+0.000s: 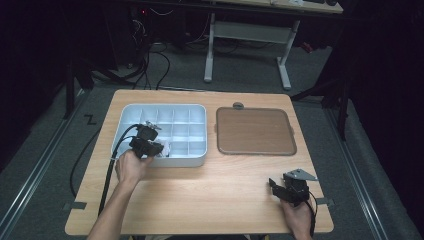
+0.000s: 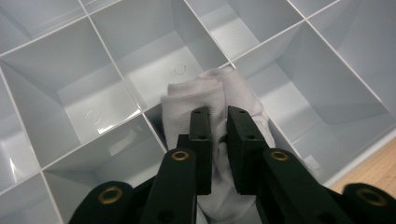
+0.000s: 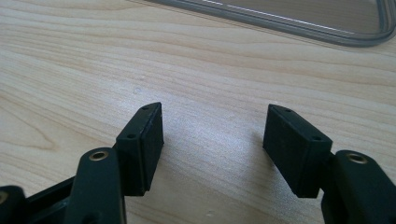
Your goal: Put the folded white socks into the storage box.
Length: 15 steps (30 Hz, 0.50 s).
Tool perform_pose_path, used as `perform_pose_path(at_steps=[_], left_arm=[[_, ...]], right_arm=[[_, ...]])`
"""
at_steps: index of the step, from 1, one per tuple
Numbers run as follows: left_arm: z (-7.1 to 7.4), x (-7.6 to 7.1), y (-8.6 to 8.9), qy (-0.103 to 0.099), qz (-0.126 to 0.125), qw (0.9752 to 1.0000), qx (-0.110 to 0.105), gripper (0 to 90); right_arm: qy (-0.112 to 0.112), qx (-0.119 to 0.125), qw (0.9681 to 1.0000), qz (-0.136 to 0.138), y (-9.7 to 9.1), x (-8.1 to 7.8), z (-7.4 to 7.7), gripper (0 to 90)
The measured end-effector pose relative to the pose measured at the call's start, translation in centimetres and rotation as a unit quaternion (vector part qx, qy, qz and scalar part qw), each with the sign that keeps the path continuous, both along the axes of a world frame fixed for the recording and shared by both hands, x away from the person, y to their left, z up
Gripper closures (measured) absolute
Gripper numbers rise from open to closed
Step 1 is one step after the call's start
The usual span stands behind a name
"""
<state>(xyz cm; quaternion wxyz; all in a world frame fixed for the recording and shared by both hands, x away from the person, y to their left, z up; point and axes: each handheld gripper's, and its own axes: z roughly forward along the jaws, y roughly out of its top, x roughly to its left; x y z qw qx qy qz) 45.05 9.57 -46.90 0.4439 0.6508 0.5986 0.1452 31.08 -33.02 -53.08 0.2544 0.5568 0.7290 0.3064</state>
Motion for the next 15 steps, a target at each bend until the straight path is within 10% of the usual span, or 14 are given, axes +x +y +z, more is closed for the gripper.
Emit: perform_pose_path(at_steps=[15], left_arm=[[-0.77,0.66,-0.04,0.018,0.002,0.9998,-0.002,84.6]], right_arm=[[0.000,0.001,1.0000,0.000,-0.01,0.01,-0.01,38.6]])
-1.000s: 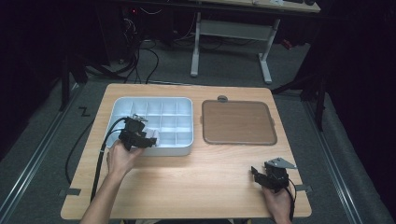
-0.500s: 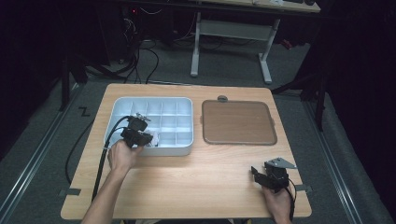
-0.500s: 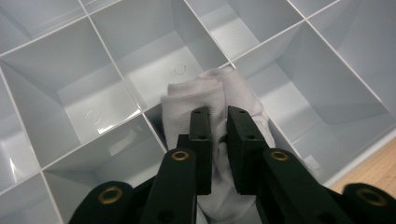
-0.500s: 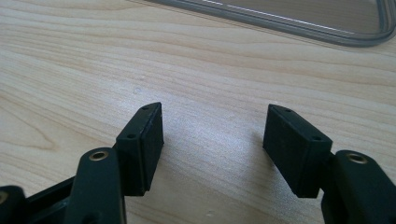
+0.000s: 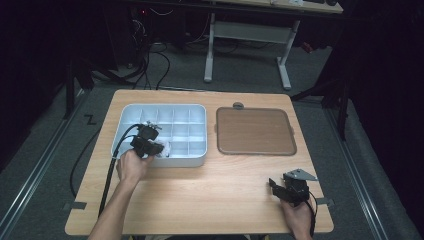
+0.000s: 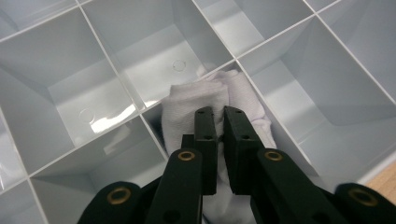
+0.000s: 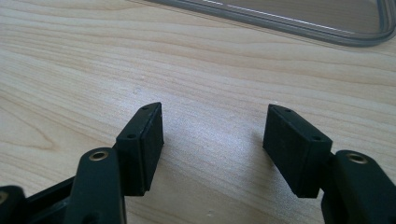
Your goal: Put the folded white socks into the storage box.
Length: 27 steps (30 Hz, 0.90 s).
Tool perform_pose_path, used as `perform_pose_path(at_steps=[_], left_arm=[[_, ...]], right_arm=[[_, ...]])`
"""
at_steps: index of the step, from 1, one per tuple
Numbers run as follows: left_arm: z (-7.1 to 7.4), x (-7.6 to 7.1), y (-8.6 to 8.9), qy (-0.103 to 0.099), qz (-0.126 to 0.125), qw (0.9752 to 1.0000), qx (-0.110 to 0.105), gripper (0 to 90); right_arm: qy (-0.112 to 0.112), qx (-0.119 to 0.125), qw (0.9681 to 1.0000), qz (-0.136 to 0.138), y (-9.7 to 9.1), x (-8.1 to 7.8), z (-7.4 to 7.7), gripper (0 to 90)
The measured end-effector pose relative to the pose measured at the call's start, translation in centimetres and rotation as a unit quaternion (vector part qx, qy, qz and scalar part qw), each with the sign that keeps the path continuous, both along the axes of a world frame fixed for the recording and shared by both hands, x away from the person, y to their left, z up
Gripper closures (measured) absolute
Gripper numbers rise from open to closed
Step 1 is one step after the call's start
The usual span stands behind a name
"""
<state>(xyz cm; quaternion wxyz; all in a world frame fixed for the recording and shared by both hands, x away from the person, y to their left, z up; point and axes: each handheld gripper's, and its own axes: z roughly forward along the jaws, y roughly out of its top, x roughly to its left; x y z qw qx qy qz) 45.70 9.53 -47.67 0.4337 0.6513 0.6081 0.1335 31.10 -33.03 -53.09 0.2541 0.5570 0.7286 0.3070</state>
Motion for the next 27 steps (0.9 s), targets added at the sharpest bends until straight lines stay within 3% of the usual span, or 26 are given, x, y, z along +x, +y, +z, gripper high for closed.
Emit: perform_pose_path(at_steps=[9,18,27], left_arm=[[-0.8,0.2,-0.4,0.005,0.003,0.9999,0.015,85.6],[-1.6,0.2,-0.5,0.005,0.004,0.9998,0.019,86.7],[-1.6,0.3,-0.5,0.011,0.004,0.9998,0.016,86.5]], right_arm=[[0.000,0.000,1.0000,0.001,0.0,0.0,0.0,38.5],[0.000,0.001,1.0000,0.001,0.0,0.0,0.0,38.5],[0.001,0.001,1.0000,0.000,0.0,0.0,0.0,38.6]])
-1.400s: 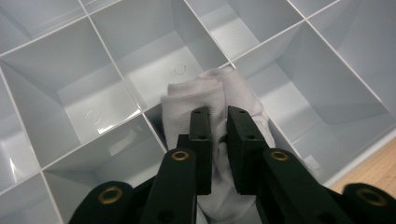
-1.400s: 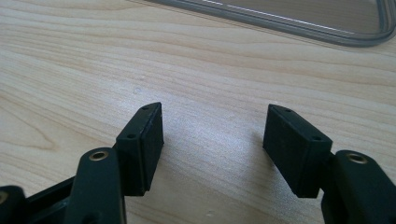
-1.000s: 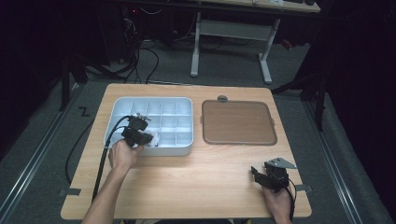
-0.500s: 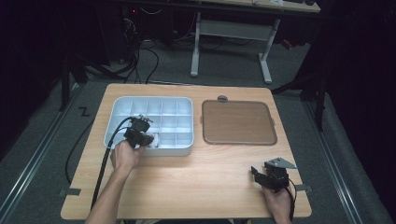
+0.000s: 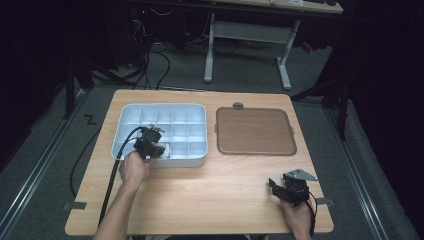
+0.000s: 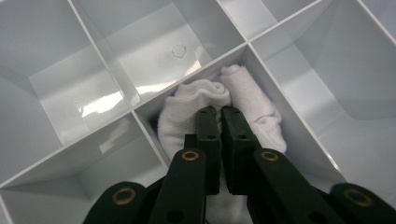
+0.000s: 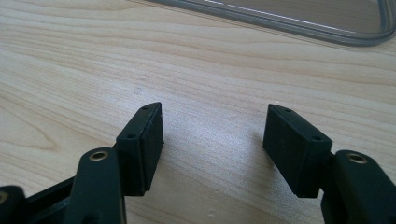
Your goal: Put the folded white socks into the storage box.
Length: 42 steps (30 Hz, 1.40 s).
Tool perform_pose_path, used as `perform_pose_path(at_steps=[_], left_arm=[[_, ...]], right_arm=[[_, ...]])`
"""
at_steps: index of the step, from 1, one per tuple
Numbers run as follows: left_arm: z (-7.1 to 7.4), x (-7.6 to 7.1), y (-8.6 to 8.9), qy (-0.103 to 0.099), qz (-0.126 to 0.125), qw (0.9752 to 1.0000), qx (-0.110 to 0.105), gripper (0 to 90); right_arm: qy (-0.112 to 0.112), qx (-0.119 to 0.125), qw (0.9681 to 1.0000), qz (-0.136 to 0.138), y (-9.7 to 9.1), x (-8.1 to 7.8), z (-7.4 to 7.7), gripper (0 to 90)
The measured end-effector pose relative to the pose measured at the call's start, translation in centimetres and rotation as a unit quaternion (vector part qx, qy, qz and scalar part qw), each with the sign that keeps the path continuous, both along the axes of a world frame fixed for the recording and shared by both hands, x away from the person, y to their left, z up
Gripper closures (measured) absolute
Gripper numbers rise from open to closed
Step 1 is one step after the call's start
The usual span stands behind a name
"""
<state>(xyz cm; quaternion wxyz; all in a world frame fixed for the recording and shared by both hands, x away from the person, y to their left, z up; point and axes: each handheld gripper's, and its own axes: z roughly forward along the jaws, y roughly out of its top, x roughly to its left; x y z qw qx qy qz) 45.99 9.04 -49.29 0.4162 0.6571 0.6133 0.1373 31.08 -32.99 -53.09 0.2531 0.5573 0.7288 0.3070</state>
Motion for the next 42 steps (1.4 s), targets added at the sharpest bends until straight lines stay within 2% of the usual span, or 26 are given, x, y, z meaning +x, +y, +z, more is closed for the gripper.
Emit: perform_pose_path(at_steps=[1,4,13,22,32,42], left_arm=[[0.0,0.0,0.1,-0.001,-0.004,1.0000,0.000,86.1],[0.2,-0.1,0.4,-0.003,0.003,0.9998,-0.019,84.8],[1.0,-0.5,0.9,-0.010,0.000,0.9992,-0.039,81.9],[1.5,-0.7,1.1,-0.013,0.008,0.9988,-0.046,69.3],[2.5,-1.2,1.6,-0.034,0.013,0.9976,-0.059,57.0],[3.7,-1.9,2.5,-0.055,0.017,0.9955,-0.076,53.2]], right_arm=[[0.000,0.000,1.0000,0.000,0.0,0.0,0.0,38.5],[0.000,0.001,1.0000,0.000,0.0,0.0,0.0,38.5],[0.001,0.002,1.0000,0.001,0.0,0.0,0.0,38.4],[0.001,0.001,1.0000,0.001,0.0,0.0,0.0,38.4],[0.000,0.002,1.0000,0.001,0.0,0.0,0.0,38.3],[0.000,0.001,1.0000,0.001,0.0,0.0,0.0,38.3]])
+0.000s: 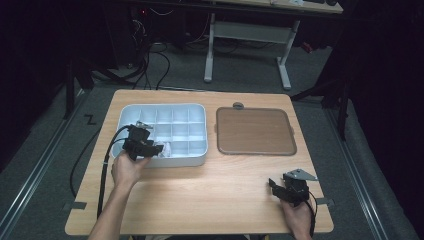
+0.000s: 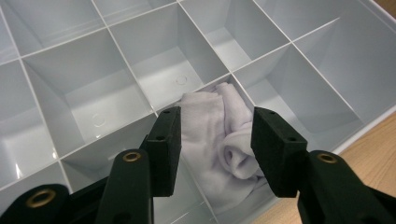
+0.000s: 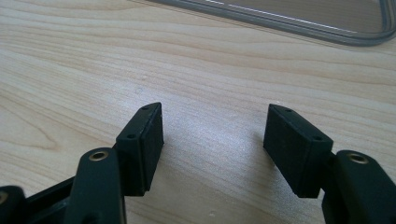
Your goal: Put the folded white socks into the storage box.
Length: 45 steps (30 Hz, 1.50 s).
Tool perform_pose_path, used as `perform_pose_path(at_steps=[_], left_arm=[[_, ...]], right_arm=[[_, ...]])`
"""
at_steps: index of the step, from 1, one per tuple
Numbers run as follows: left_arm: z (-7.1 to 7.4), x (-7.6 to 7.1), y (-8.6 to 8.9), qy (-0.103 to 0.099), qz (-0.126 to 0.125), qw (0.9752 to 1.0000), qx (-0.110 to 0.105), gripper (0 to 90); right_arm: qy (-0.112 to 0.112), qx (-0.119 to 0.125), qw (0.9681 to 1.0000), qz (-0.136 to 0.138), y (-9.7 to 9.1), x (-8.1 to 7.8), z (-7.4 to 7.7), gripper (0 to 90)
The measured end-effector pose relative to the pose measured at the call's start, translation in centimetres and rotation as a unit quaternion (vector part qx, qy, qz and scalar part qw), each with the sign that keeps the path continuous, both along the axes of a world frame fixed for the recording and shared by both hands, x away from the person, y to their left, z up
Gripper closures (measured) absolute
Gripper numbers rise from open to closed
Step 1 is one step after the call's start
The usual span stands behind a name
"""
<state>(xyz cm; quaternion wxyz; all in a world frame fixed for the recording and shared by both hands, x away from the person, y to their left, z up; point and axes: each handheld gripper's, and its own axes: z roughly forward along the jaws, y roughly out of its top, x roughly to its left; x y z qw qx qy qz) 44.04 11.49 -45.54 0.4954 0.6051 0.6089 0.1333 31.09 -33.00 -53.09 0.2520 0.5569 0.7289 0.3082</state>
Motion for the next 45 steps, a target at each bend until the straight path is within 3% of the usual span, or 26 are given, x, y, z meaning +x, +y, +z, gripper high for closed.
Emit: perform_pose_path(at_steps=[11,23,29,45], left_arm=[[0.9,-1.1,1.7,-0.016,0.014,0.9994,-0.029,51.2],[2.3,-3.0,3.0,-0.043,0.015,0.9982,-0.039,51.5],[3.2,-4.1,3.5,-0.057,0.016,0.9965,-0.058,51.7],[3.1,-6.5,4.6,-0.069,0.015,0.9953,-0.066,51.3]], right_arm=[[0.001,0.002,1.0000,0.001,0.0,0.0,0.0,38.0],[0.001,0.002,1.0000,0.001,0.0,0.0,0.0,38.0],[0.002,0.002,1.0000,0.000,0.0,0.0,0.0,38.0],[0.001,0.002,1.0000,0.001,0.0,0.0,0.0,37.9]])
